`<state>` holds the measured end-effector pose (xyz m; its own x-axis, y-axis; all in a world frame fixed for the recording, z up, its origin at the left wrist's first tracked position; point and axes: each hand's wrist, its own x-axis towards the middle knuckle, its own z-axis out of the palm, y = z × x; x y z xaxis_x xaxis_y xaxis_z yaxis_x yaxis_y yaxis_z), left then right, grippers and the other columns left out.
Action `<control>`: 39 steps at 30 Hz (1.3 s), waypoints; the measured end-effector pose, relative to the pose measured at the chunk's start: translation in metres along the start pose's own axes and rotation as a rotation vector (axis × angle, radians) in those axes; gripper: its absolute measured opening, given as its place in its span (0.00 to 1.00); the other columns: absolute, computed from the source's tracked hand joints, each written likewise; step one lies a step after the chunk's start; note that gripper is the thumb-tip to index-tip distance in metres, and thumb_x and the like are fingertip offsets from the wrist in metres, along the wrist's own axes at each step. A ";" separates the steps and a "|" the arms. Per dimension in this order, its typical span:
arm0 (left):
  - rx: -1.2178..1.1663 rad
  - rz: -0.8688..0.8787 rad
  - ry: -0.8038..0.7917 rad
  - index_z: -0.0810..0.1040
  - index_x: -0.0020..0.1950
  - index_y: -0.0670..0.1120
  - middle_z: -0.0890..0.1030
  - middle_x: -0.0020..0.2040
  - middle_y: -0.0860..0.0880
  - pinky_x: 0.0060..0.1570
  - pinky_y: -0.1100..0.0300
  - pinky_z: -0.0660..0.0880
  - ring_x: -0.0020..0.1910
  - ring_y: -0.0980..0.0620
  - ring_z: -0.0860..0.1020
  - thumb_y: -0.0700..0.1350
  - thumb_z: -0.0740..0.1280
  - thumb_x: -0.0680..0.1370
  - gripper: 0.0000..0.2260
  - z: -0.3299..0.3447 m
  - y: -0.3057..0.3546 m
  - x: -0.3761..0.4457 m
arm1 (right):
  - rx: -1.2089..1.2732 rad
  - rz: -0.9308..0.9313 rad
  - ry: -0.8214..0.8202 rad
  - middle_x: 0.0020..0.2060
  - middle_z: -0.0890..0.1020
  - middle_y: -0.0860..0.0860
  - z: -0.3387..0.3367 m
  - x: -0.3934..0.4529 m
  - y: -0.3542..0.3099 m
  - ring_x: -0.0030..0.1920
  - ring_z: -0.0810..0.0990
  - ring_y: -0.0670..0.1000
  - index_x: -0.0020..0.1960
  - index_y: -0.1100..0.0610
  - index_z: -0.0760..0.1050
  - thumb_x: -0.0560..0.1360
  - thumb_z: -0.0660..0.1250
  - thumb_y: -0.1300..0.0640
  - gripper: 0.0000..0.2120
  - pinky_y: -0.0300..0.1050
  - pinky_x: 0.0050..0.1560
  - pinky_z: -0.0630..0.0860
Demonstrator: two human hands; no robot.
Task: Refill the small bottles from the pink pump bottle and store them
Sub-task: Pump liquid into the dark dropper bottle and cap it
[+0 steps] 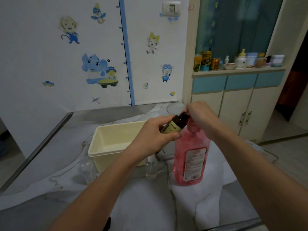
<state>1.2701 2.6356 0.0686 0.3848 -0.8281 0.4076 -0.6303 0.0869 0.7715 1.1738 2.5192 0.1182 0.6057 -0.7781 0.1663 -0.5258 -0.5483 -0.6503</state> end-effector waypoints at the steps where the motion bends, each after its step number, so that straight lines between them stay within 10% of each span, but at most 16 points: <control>1: 0.002 0.001 -0.002 0.78 0.62 0.55 0.81 0.51 0.52 0.51 0.53 0.76 0.49 0.50 0.80 0.44 0.76 0.70 0.21 -0.001 0.001 0.000 | -0.026 0.008 -0.003 0.29 0.74 0.50 0.000 0.003 -0.001 0.29 0.71 0.48 0.53 0.64 0.79 0.72 0.64 0.65 0.12 0.42 0.36 0.72; 10: 0.001 -0.017 0.004 0.77 0.65 0.53 0.81 0.53 0.53 0.52 0.56 0.76 0.50 0.52 0.80 0.45 0.76 0.69 0.24 0.005 -0.007 -0.003 | -0.313 -0.125 0.081 0.49 0.81 0.56 0.008 0.000 0.006 0.50 0.79 0.55 0.55 0.61 0.76 0.71 0.69 0.64 0.13 0.44 0.49 0.75; 20: 0.004 -0.022 0.010 0.77 0.64 0.55 0.82 0.53 0.53 0.52 0.50 0.78 0.49 0.51 0.80 0.47 0.75 0.70 0.24 0.002 0.001 -0.004 | 0.280 0.080 -0.058 0.30 0.69 0.50 -0.007 0.001 0.001 0.27 0.67 0.46 0.60 0.69 0.72 0.76 0.54 0.61 0.18 0.34 0.18 0.67; 26: 0.003 -0.019 0.011 0.77 0.64 0.56 0.82 0.53 0.54 0.54 0.49 0.78 0.50 0.51 0.81 0.46 0.76 0.69 0.24 0.004 -0.004 -0.006 | -0.400 -0.145 0.088 0.45 0.80 0.56 0.005 -0.006 0.001 0.47 0.77 0.54 0.56 0.61 0.75 0.71 0.68 0.62 0.14 0.43 0.46 0.72; 30: 0.000 -0.028 0.003 0.77 0.64 0.56 0.82 0.53 0.54 0.54 0.50 0.78 0.49 0.51 0.81 0.45 0.76 0.70 0.24 0.004 -0.003 -0.007 | -0.278 -0.074 0.075 0.47 0.81 0.55 0.006 -0.002 0.000 0.49 0.79 0.54 0.58 0.61 0.75 0.72 0.68 0.62 0.14 0.44 0.49 0.74; 35: -0.039 -0.028 -0.011 0.76 0.63 0.58 0.84 0.53 0.52 0.53 0.50 0.79 0.50 0.51 0.82 0.44 0.75 0.70 0.23 0.002 0.003 -0.004 | 0.413 0.118 -0.033 0.30 0.70 0.50 -0.008 0.003 0.002 0.28 0.69 0.47 0.59 0.68 0.73 0.76 0.55 0.60 0.17 0.40 0.27 0.68; 39: -0.061 -0.030 -0.015 0.75 0.64 0.59 0.84 0.52 0.54 0.51 0.54 0.80 0.50 0.53 0.82 0.44 0.75 0.70 0.24 0.002 0.000 -0.004 | -0.069 -0.046 0.026 0.32 0.73 0.50 -0.005 0.001 -0.001 0.35 0.74 0.51 0.55 0.62 0.77 0.73 0.63 0.61 0.12 0.43 0.37 0.74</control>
<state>1.2669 2.6375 0.0660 0.3925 -0.8391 0.3766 -0.5757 0.0952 0.8121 1.1725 2.5174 0.1229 0.6145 -0.7592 0.2145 -0.5383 -0.6023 -0.5894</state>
